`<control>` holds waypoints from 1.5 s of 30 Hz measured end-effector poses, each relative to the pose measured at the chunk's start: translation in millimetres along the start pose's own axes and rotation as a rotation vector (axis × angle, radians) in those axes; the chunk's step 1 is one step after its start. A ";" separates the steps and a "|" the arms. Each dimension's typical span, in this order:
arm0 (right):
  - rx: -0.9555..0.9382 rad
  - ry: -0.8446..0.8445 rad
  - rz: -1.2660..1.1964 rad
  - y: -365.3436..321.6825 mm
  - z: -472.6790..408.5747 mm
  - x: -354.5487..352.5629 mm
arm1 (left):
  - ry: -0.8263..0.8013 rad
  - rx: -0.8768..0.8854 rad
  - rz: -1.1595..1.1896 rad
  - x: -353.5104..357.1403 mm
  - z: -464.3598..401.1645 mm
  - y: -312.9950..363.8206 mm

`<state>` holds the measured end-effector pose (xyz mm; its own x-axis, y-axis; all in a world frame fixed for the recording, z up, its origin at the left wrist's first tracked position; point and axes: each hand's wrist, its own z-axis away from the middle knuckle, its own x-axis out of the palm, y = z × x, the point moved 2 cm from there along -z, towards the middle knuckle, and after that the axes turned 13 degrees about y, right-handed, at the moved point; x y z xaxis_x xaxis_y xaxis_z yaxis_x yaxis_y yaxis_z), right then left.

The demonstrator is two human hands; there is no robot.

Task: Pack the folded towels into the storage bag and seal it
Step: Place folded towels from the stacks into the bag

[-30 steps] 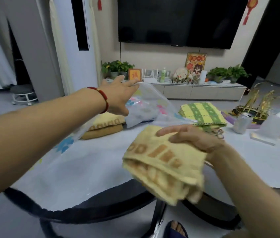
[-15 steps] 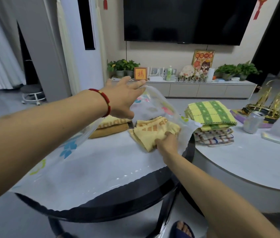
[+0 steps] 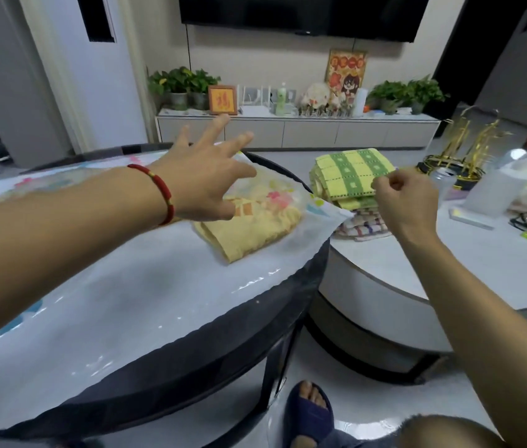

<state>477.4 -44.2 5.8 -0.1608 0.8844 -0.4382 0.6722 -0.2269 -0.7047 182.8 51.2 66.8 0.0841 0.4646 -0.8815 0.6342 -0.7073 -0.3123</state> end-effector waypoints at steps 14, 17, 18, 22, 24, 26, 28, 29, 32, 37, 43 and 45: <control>-0.086 -0.224 0.560 65.6 -124.5 116.7 | 0.097 -0.108 0.181 10.5 -15.0 -1.2; 0.113 -0.328 0.296 58.3 -138.5 106.9 | 0.104 -0.115 0.168 10.3 -10.9 2.3; 0.228 -0.329 0.173 55.5 -142.4 98.4 | 0.103 -0.112 0.162 9.9 -9.4 2.6; 0.566 -0.362 -0.378 47.8 -140.9 48.1 | 0.090 -0.122 0.117 4.2 3.0 -1.5; 0.613 -0.425 -0.543 40.5 -126.5 13.3 | 0.067 -0.132 0.069 0.8 14.4 -4.9; 0.669 -0.488 -0.662 31.1 -102.7 -25.8 | 0.051 -0.146 0.013 -5.4 30.0 -9.0; 0.706 -0.562 -0.740 20.0 -73.8 -63.8 | 0.033 -0.171 -0.074 -12.2 51.1 -15.6; 0.703 -0.614 -0.753 13.5 -57.2 -80.8 | 0.024 -0.180 -0.134 -15.2 63.1 -19.9; 0.618 -0.829 -0.670 -11.0 1.5 -110.7 | -0.059 -0.216 -0.270 -23.9 99.0 -36.8; 0.451 -1.171 -0.582 -83.9 106.0 -78.8 | -0.228 -0.219 -0.264 -43.6 128.6 -62.8; 0.534 -0.719 -0.776 -148.1 209.0 34.5 | -0.153 -0.268 -0.230 -84.0 119.0 -80.2; 0.561 -0.732 -0.663 -147.0 248.4 73.1 | -0.156 -0.282 -0.226 -89.2 117.7 -83.9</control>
<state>187.3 -47.5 -61.2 -0.8720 0.4890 0.0236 -0.0918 -0.1159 -0.9890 31.6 6.4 129.9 -0.1863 0.4901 -0.8515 0.8115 -0.4119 -0.4145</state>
